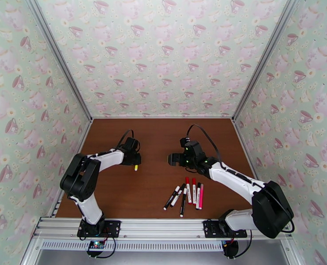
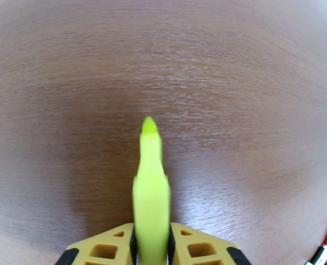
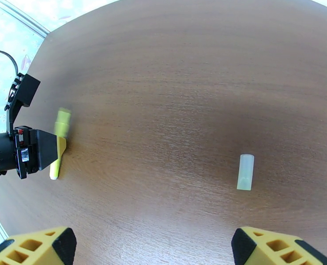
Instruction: Open the pen caps
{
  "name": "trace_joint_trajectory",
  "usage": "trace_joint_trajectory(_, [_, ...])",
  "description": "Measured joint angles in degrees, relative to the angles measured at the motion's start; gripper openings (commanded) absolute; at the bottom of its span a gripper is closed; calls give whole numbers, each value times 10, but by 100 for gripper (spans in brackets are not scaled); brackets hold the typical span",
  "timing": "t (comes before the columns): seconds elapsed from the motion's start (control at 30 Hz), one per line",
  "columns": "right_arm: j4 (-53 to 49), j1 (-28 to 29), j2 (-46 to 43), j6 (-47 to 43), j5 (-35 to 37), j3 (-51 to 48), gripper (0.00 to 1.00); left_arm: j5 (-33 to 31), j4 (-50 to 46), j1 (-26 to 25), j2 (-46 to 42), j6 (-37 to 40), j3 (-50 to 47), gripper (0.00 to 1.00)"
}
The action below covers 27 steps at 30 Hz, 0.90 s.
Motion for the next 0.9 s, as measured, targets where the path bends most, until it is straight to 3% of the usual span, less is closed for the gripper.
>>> trace_joint_trajectory(0.27, [-1,0,0,0,0,-4,100,-3,1,0,0,0,0,39])
trace_joint_trajectory(0.63, [-7,0,-19,0,2,-17,100,-3,-21,0,-22,-5,0,42])
trace_joint_trajectory(0.9, [-20,0,-39,16,2,-27,99,4,-36,-9,-112,-17,-35,42])
